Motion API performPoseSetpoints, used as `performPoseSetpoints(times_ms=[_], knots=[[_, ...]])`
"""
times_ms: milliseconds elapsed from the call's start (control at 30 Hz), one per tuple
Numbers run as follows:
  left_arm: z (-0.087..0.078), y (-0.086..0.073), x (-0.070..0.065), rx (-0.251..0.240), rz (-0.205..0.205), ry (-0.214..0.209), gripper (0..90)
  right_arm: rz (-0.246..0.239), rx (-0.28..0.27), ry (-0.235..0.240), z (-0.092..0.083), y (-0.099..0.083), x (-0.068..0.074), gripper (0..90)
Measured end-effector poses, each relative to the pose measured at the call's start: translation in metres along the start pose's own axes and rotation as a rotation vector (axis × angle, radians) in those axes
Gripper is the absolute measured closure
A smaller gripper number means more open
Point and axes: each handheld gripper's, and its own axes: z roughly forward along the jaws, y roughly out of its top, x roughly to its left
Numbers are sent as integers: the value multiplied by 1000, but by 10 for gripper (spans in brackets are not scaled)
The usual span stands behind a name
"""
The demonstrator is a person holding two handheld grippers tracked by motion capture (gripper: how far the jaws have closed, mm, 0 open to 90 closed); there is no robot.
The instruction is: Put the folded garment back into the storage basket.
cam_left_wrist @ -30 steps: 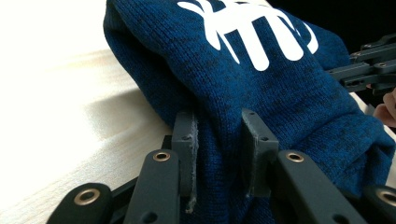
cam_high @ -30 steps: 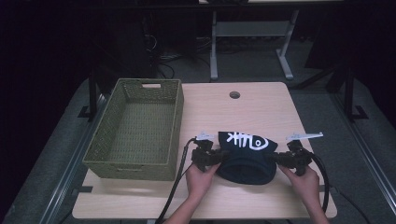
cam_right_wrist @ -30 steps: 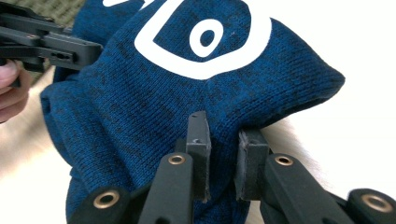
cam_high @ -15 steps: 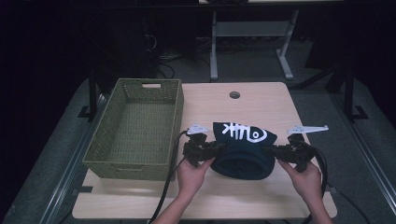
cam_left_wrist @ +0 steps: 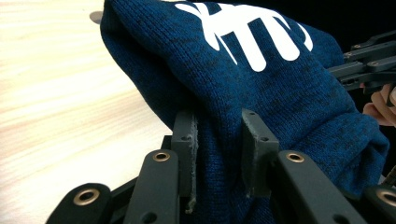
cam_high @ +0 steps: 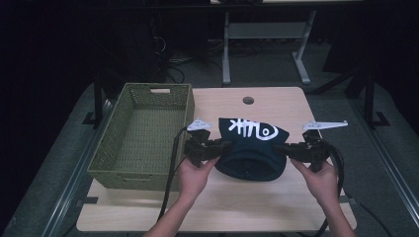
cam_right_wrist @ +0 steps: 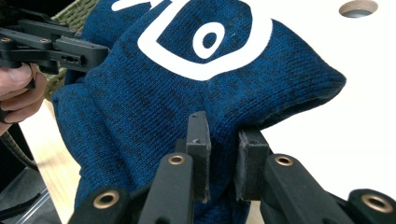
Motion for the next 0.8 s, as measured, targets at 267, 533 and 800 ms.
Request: performPoseSetpoints(times_ms=[267, 533, 800], knots=[[-13, 11, 7, -12, -3, 2, 704, -16, -6, 13, 3, 17, 10, 783], [-25, 17, 16, -18, -13, 5, 704, -14, -5, 40, 10, 31, 17, 783], [-40, 24, 27, -32, -16, 13, 704, -31, -4, 45, 17, 45, 27, 783]])
